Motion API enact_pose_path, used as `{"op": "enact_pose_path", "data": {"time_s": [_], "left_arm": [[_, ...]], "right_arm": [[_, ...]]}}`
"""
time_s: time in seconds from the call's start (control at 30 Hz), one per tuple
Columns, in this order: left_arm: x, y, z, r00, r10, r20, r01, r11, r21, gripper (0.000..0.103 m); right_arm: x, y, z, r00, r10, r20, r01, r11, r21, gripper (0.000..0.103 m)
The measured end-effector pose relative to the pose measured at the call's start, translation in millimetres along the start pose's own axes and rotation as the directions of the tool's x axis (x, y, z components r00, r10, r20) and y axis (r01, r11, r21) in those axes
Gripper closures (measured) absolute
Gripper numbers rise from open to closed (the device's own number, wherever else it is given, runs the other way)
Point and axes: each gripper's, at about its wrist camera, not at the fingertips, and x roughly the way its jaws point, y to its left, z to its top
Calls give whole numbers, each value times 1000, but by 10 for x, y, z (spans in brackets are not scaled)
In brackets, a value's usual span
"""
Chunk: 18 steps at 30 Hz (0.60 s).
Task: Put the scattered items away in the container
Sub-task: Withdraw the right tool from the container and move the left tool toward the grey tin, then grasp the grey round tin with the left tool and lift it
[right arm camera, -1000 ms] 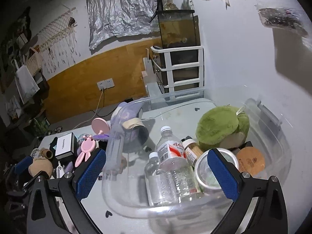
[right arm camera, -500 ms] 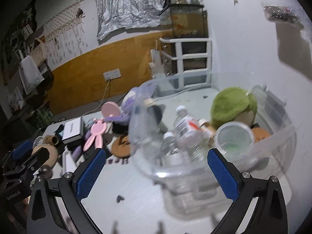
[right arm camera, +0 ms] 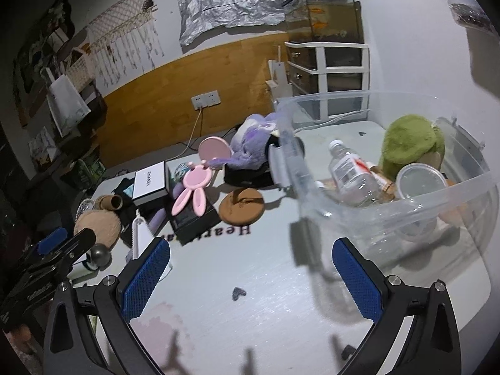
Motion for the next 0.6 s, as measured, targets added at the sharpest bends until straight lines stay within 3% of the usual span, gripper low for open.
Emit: {"op": "enact_pose_path", "data": {"time_s": [0.27, 0.4, 0.6], "left_arm": [[340, 470, -143, 985, 167, -32, -167, 986, 7, 2], [737, 767, -193, 947, 303, -108, -301, 953, 35, 8], [1228, 1196, -228, 882, 438, -177, -431, 899, 78, 18]], "right_arm": [[53, 198, -64, 999, 34, -42, -35, 999, -15, 0], [43, 248, -66, 999, 13, -35, -13, 1000, -20, 0], [62, 225, -42, 999, -15, -33, 15, 1000, 12, 0]]}}
